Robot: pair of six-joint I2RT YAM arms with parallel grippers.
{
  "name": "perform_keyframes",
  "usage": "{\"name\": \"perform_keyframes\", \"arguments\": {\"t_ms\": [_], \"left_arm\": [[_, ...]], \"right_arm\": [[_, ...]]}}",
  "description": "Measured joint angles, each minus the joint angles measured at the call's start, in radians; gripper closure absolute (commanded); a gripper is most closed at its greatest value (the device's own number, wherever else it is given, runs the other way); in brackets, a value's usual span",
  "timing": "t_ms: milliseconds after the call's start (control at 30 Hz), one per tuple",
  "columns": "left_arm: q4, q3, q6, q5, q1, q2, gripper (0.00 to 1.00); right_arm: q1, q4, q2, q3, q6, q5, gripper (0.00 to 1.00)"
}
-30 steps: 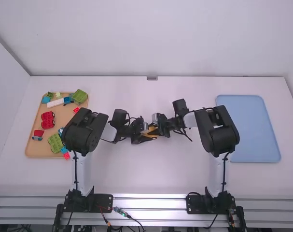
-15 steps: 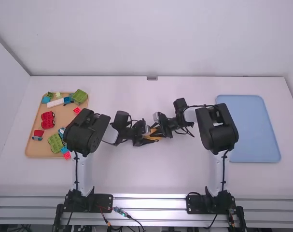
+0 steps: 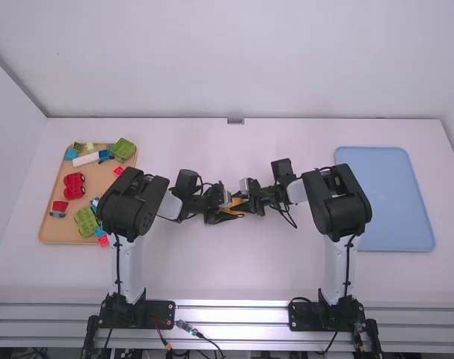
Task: Assemble lego blocks to make yellow taxi
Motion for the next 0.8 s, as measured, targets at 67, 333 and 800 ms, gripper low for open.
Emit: {"name": "perform_keyframes", "arguments": {"t_ms": [67,333,800], "left_arm": [[0.001,0.000,0.000,0.000,0.000,0.000,0.98],[0.002,0.000,-0.001,0.000,0.000,0.000,0.98],[0.005,0.010,-0.006,-0.019,0.018,0.000,0.98]], "right_arm": [[0.001,0.003,0.000,0.000,0.008,0.000,1.00],[0.002,-0.069,0.000,0.024,-0.014,0.007,1.00],[0.007,-0.191,0.008,0.066,-0.036,0.116,0.01]]}}
